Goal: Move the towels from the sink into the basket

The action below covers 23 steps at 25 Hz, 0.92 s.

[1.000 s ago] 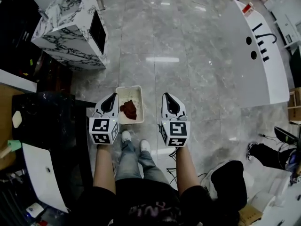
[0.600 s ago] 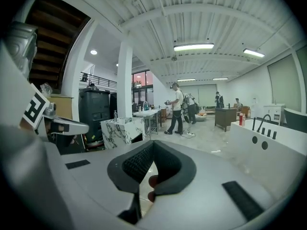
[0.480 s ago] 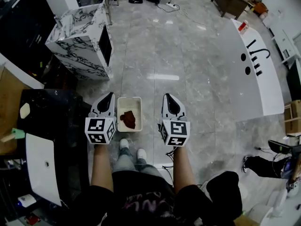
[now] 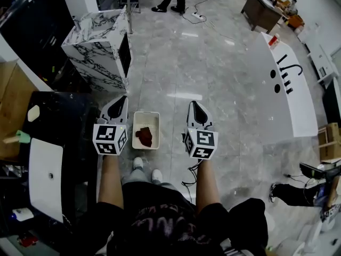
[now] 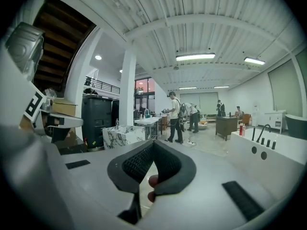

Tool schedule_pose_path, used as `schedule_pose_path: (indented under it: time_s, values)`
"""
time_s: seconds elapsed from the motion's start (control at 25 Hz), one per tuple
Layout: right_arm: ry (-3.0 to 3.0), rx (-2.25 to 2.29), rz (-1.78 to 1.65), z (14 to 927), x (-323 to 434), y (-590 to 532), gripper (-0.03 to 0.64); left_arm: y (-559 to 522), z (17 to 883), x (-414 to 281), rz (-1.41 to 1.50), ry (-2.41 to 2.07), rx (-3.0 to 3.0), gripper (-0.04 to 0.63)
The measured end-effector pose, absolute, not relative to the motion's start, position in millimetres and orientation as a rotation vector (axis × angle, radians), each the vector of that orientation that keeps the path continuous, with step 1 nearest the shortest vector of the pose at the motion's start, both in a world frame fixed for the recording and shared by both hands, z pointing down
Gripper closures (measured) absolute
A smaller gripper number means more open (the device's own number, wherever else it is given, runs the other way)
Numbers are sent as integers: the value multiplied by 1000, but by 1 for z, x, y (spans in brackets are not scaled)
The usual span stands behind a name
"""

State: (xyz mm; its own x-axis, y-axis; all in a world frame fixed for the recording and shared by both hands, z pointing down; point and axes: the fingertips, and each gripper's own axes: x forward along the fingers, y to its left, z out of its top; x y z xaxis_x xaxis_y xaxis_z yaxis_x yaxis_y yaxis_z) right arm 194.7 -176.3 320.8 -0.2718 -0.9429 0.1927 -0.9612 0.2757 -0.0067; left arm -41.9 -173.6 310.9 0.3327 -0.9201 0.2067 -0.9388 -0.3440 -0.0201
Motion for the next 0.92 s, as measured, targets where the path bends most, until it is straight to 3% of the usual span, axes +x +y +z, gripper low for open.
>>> schedule_pose_path:
  time_s: [0.4,0.92]
  values:
    - [-2424,1773,36,269,173,-168,603,-161,271,-60,236,-1786,2490,580]
    - [-2421,1784,14,267,176,-150,603,-139,264,-56,247,-1801,2533,580]
